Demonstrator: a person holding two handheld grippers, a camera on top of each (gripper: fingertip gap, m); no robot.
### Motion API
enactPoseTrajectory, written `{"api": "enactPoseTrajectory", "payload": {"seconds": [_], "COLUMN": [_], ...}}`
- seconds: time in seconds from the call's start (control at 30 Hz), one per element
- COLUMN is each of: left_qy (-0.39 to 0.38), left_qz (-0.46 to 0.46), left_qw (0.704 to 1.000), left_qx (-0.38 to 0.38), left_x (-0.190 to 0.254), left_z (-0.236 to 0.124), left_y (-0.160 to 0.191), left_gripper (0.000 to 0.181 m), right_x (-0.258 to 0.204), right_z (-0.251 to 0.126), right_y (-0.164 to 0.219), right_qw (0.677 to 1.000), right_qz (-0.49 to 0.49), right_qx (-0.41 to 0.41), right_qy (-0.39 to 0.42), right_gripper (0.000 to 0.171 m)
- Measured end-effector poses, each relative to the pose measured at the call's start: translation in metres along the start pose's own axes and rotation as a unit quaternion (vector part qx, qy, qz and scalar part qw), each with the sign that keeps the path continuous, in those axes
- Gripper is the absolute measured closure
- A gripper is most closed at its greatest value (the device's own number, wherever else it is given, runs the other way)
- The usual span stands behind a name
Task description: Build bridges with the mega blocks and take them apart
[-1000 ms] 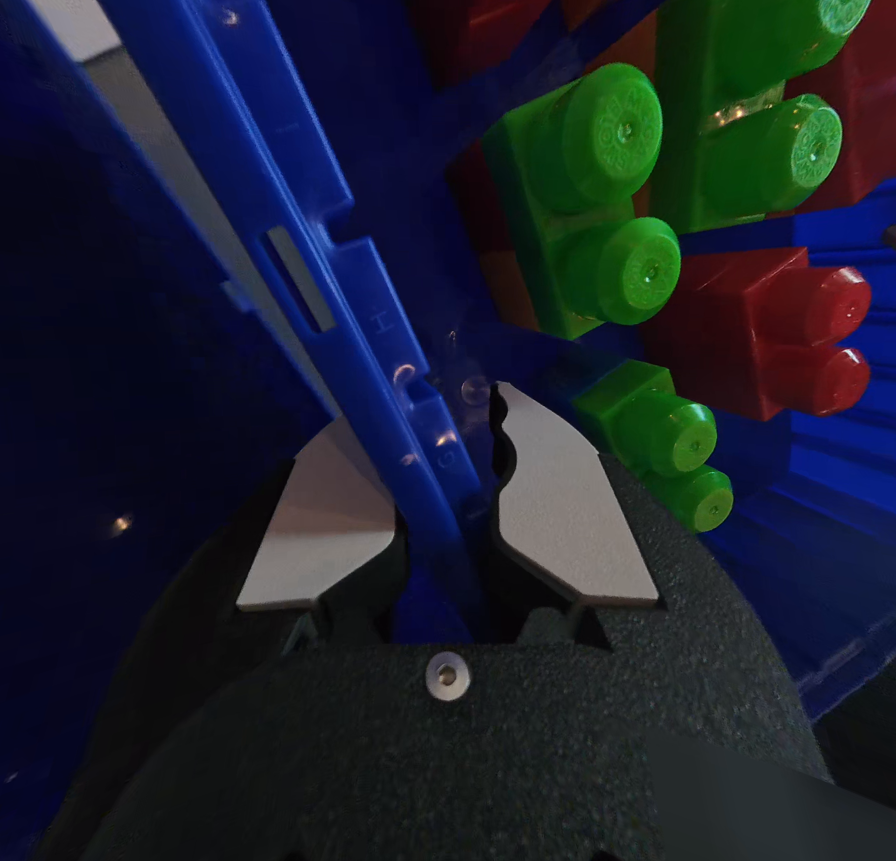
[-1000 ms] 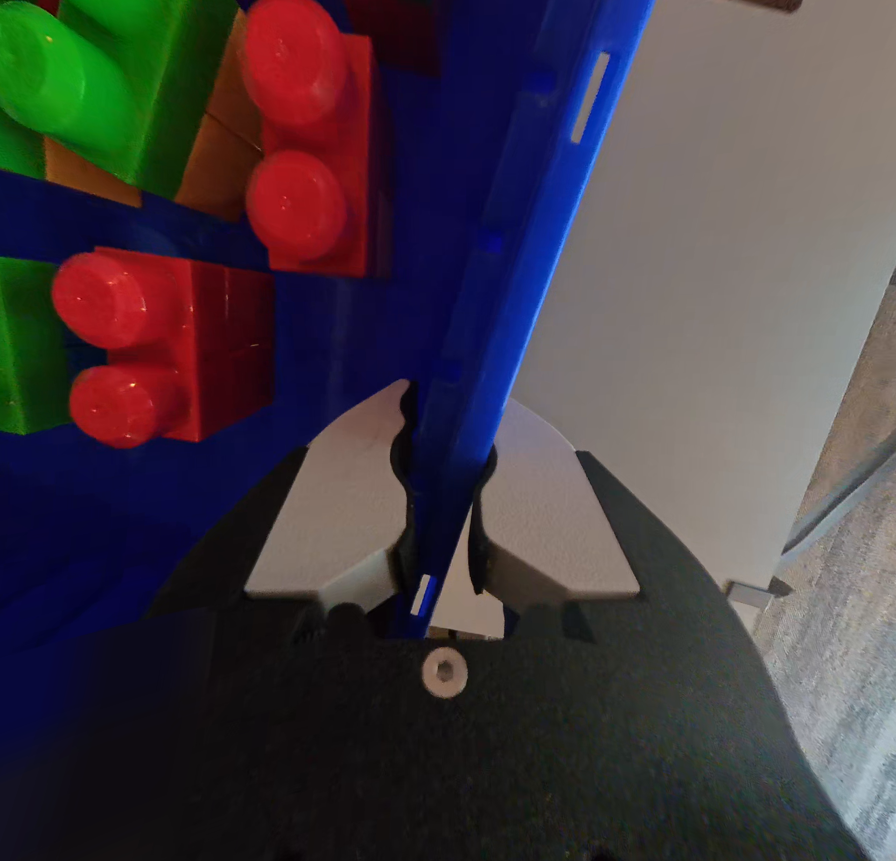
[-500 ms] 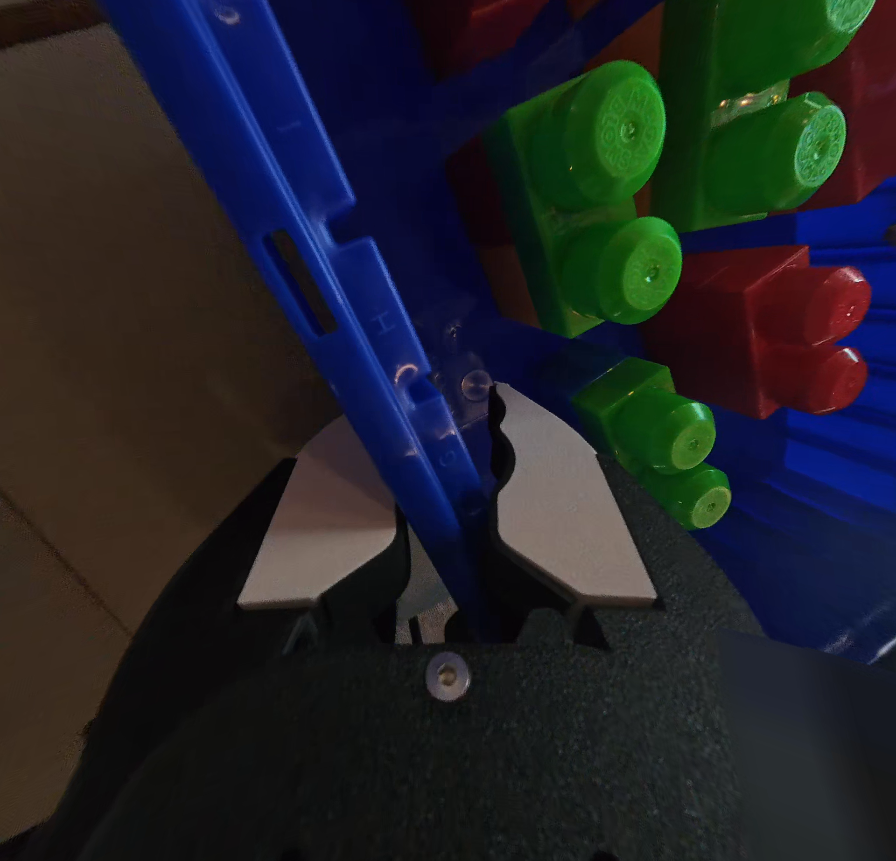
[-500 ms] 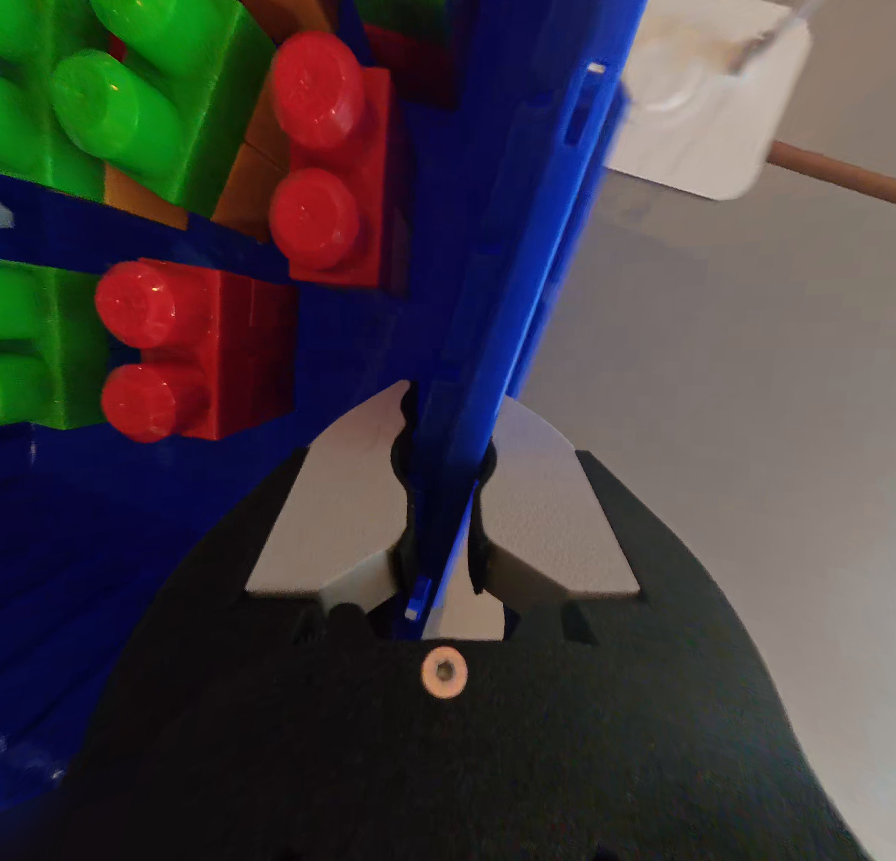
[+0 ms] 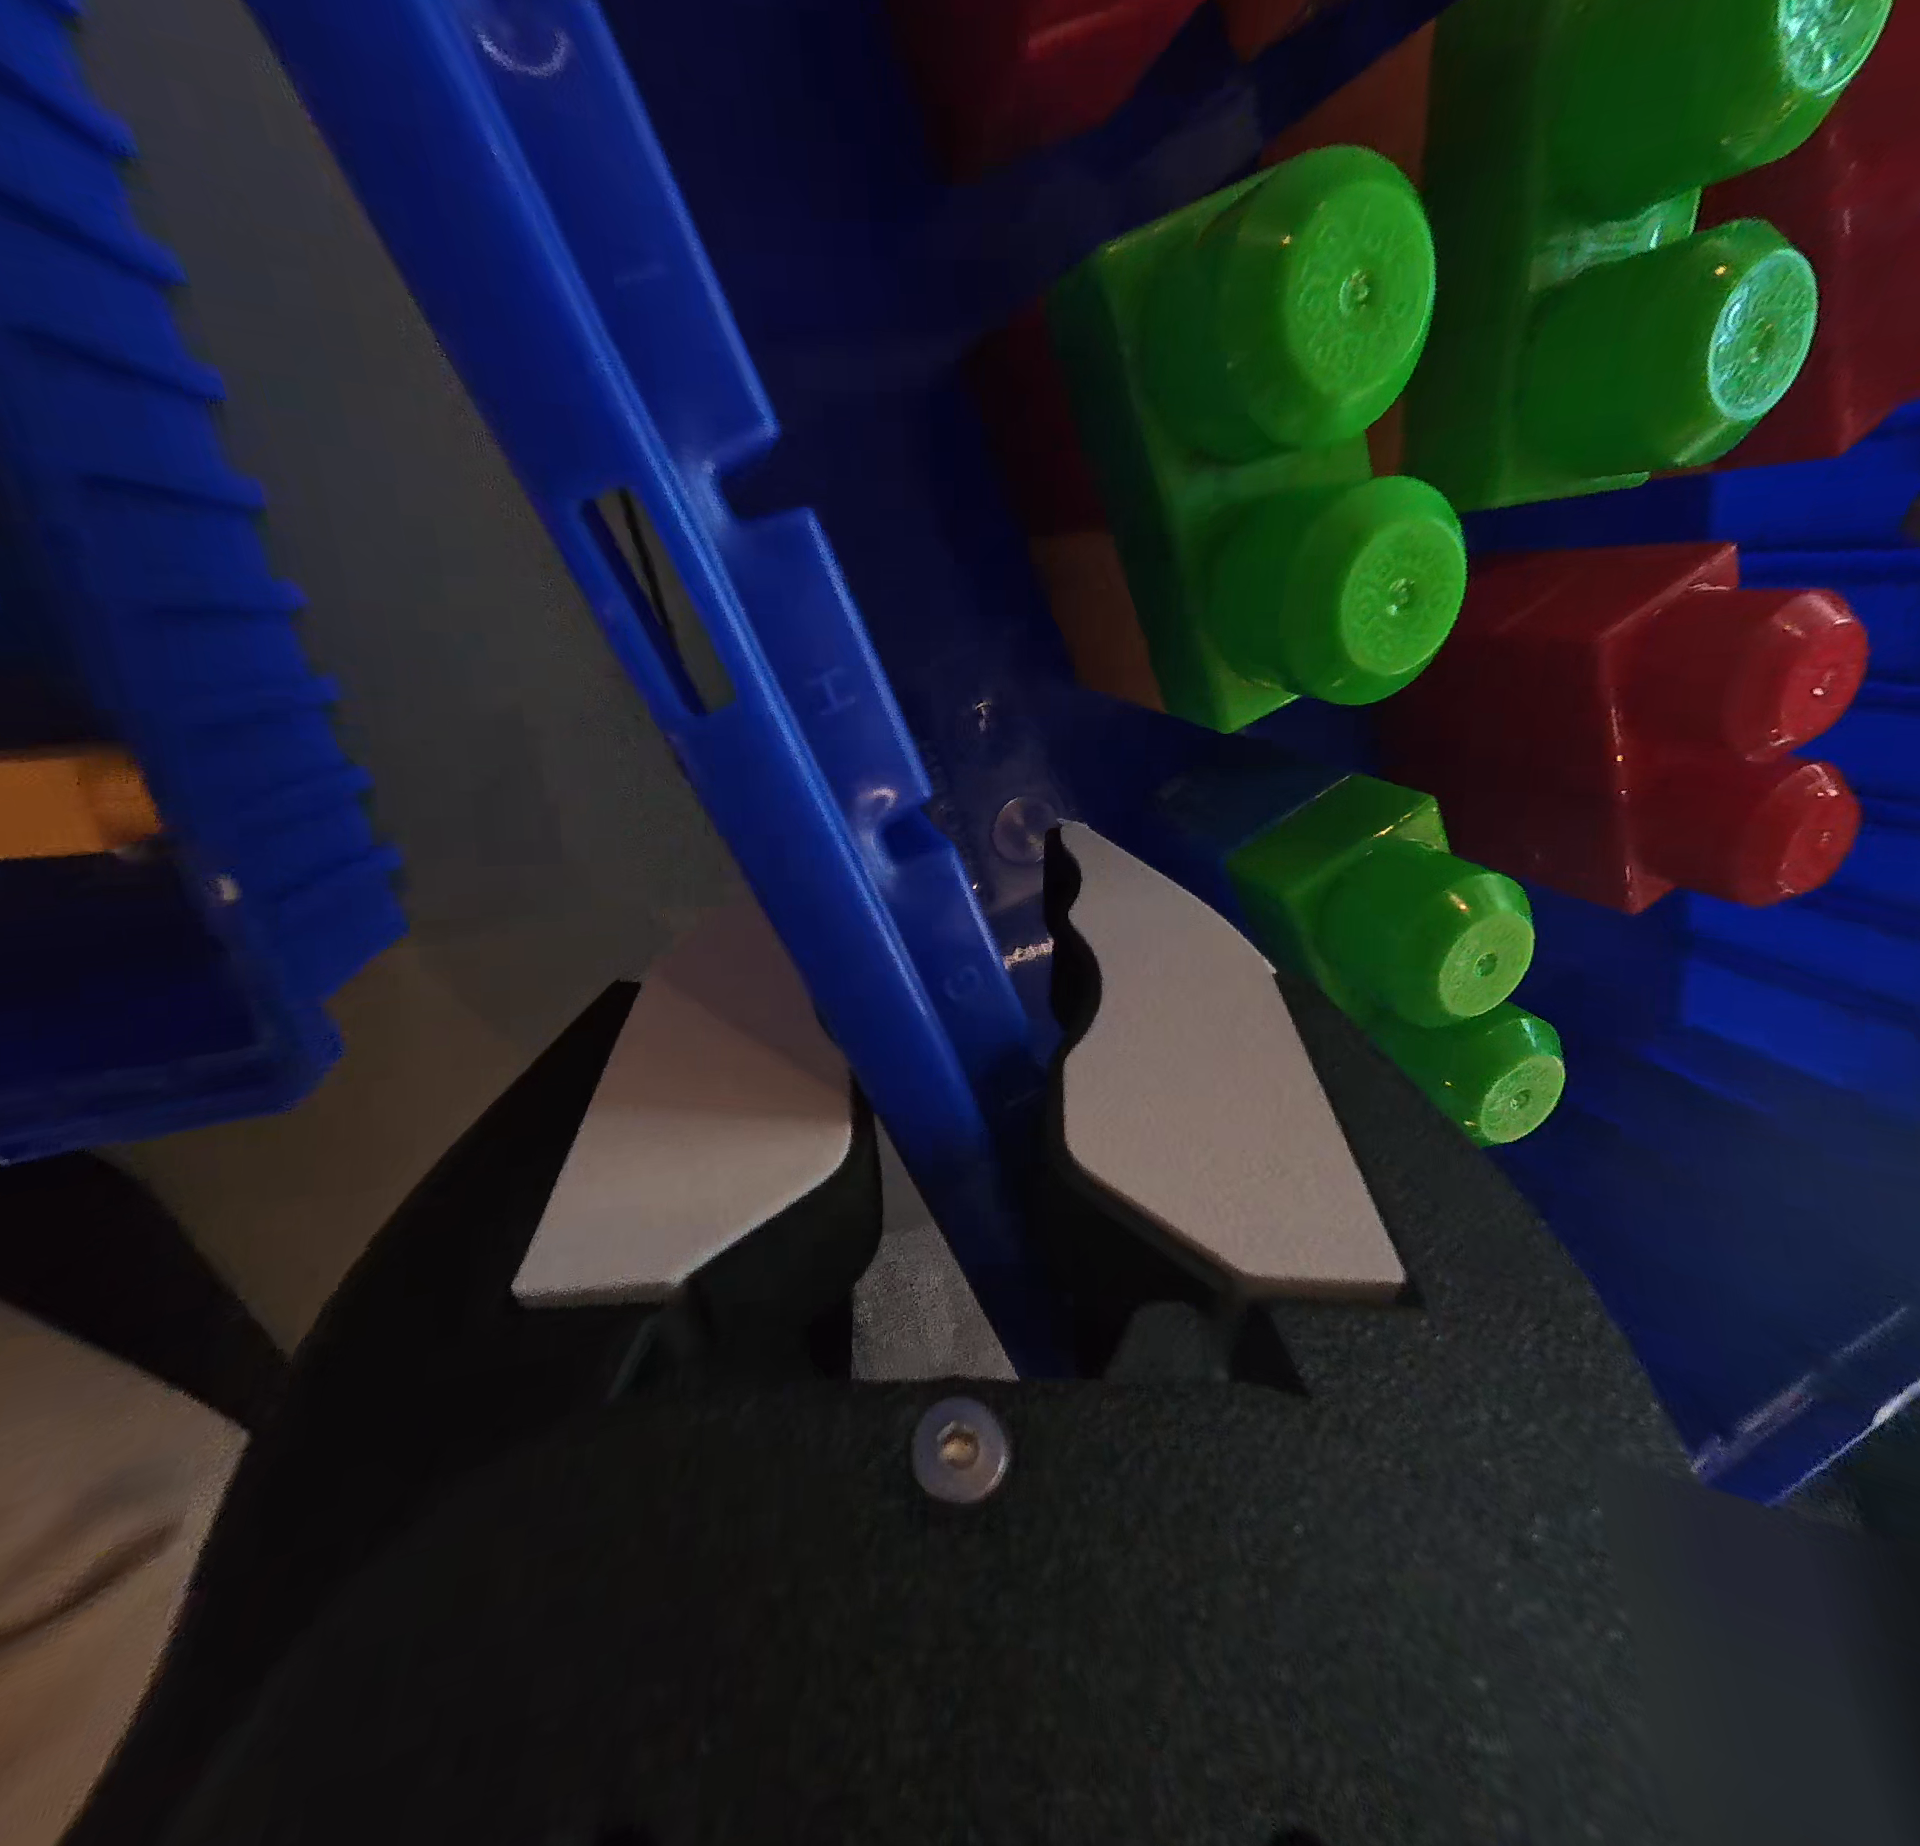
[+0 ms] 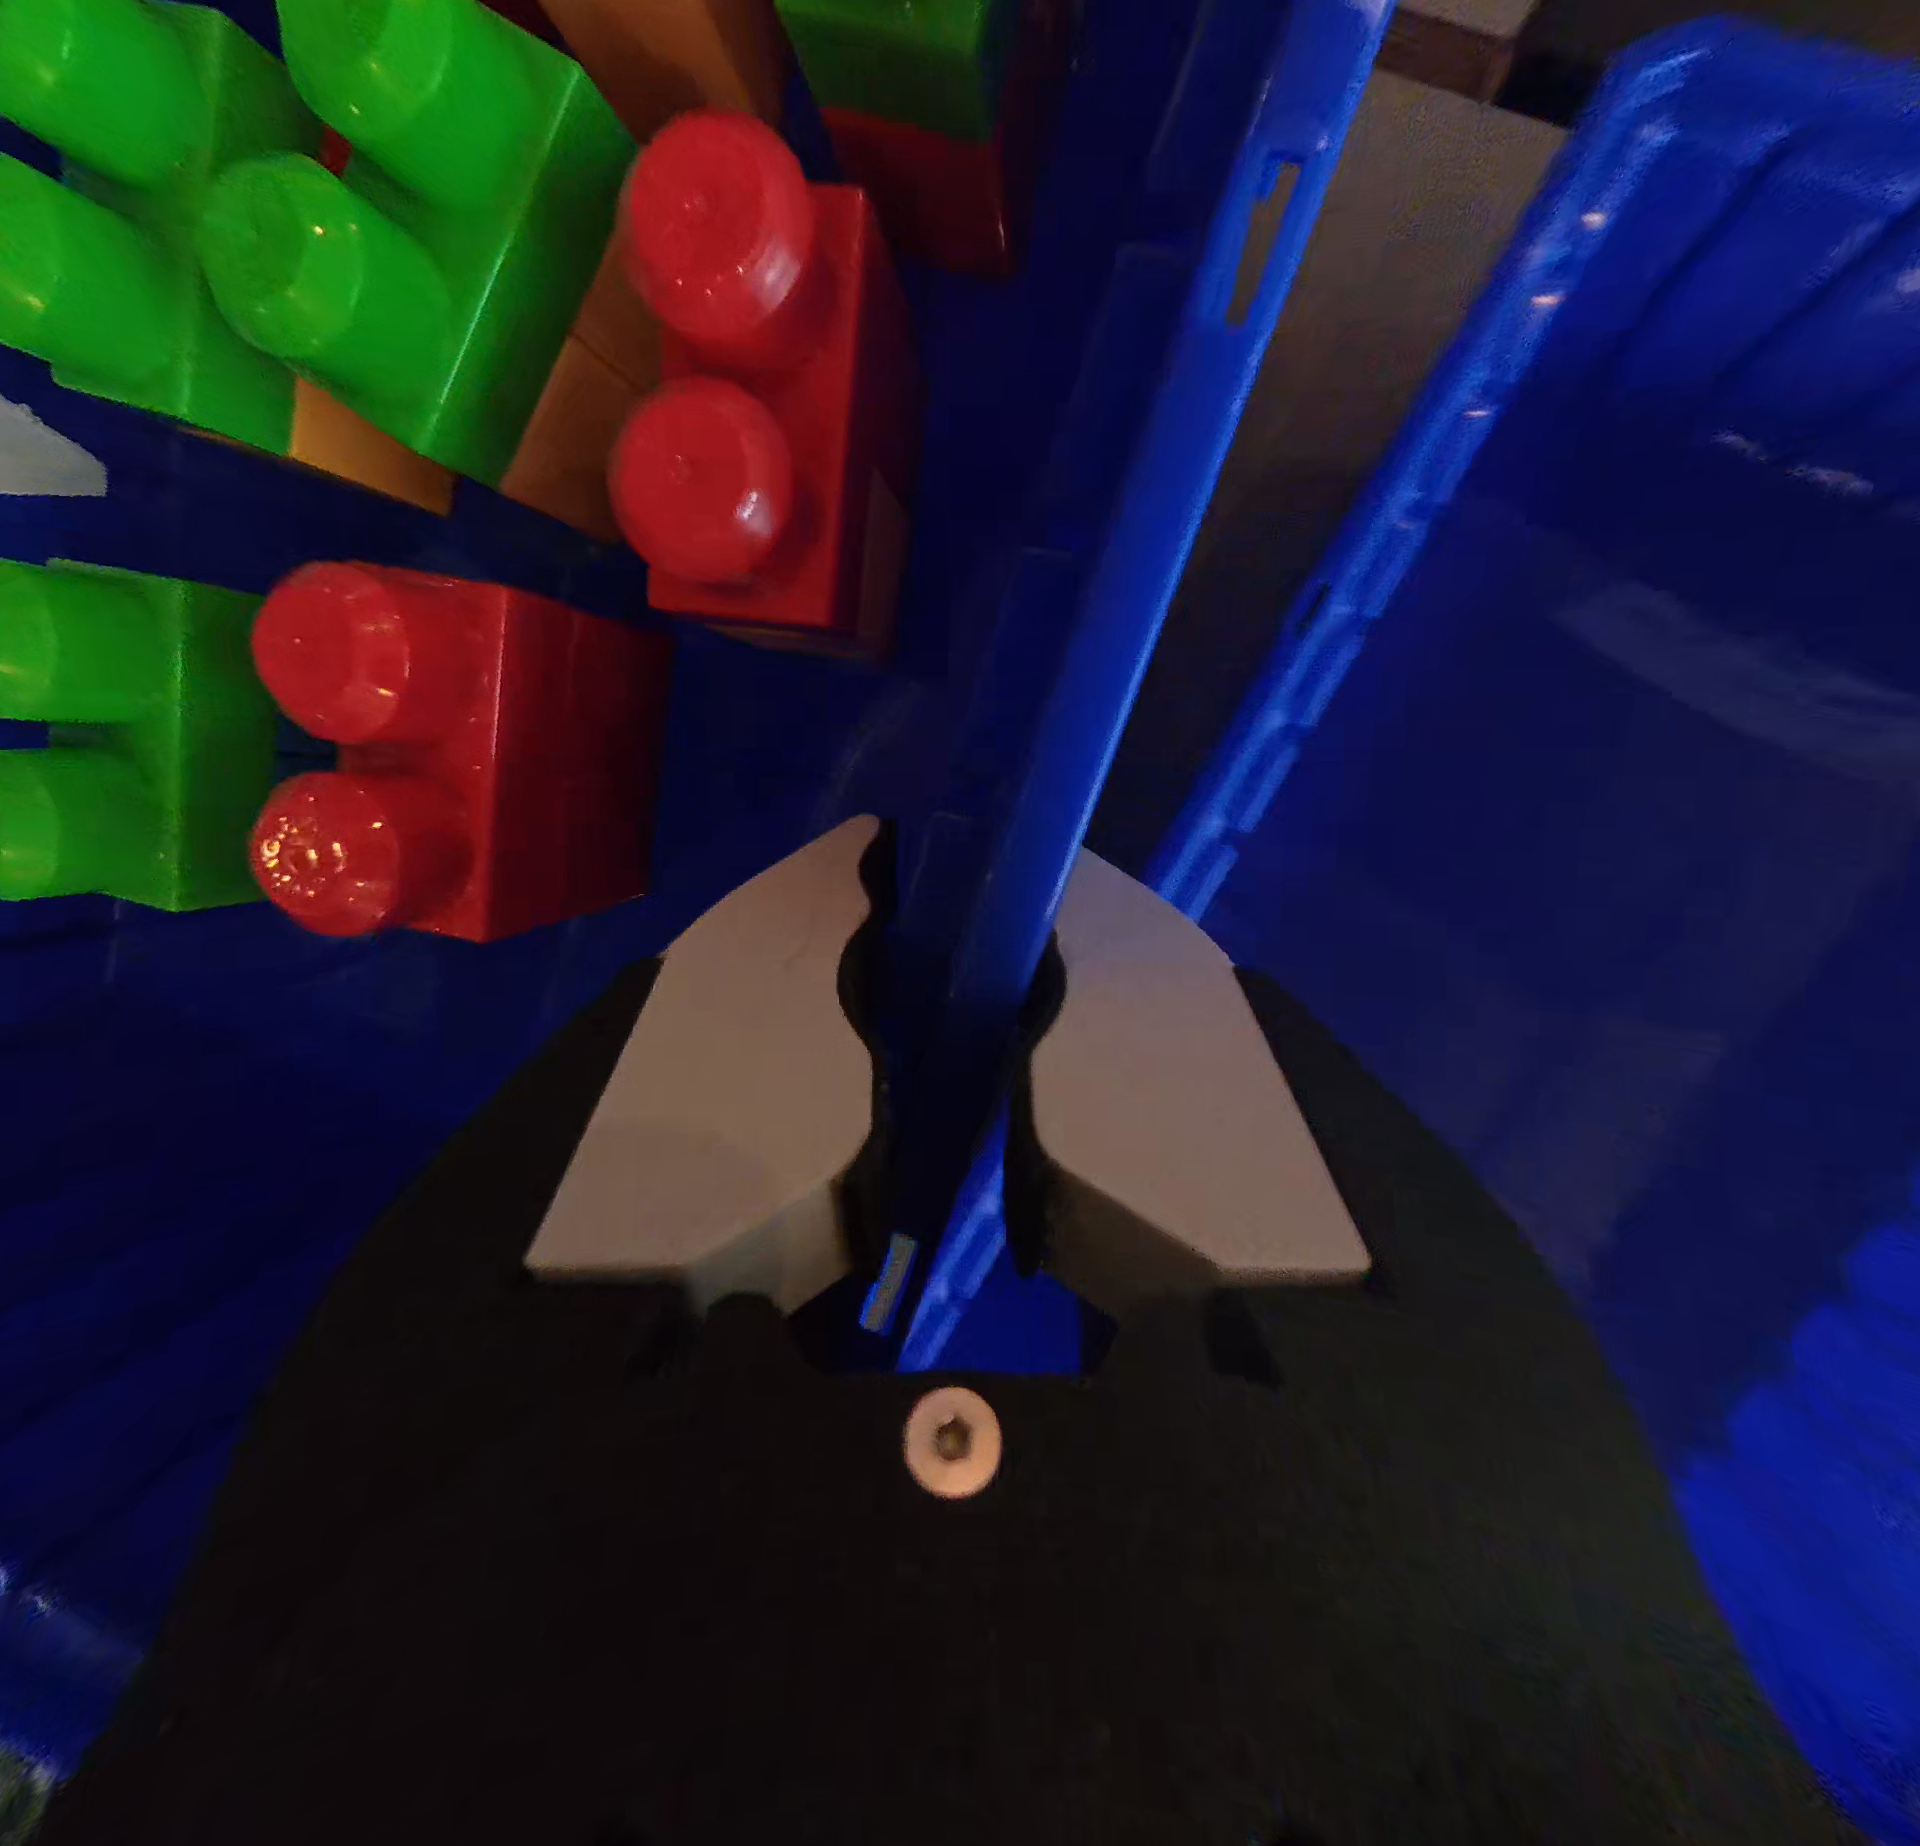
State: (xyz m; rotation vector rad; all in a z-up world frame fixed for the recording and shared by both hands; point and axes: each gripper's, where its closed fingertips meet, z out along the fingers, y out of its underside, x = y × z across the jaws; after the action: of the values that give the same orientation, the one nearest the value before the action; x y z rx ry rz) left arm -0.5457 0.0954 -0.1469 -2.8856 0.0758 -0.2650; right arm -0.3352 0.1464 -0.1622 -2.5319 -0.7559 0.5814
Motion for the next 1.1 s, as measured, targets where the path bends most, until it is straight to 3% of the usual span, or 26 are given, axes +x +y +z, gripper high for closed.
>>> {"api": "enactPoseTrajectory", "payload": {"seconds": [0.17, 0.43, 0.63, 1.1], "left_qy": [0.005, 0.03, 0.037, 0.053], "left_qz": [0.006, -0.003, -0.005, -0.012], "left_qw": [1.0, 0.999, 0.999, 0.998], "left_qx": [-0.006, -0.029, -0.027, -0.022], "left_x": [-0.038, -0.055, -0.061, -0.067], "left_z": [0.024, 0.085, 0.116, 0.152], "left_y": [0.015, 0.025, 0.016, 0.018], "left_gripper": [0.149, 0.151, 0.154, 0.156], "right_x": [-0.02, -0.007, 0.006, 0.017], "right_z": [0.043, 0.086, 0.104, 0.123], "right_y": [0.008, 0.037, 0.047, 0.069], "right_qw": [1.0, 0.999, 0.993, 0.98], "right_qz": [0.0, -0.004, -0.025, -0.061], "right_qx": [-0.003, -0.034, -0.056, -0.12], "right_qy": [-0.002, 0.041, 0.097, 0.144], "right_gripper": [0.151, 0.149, 0.142, 0.128]}}
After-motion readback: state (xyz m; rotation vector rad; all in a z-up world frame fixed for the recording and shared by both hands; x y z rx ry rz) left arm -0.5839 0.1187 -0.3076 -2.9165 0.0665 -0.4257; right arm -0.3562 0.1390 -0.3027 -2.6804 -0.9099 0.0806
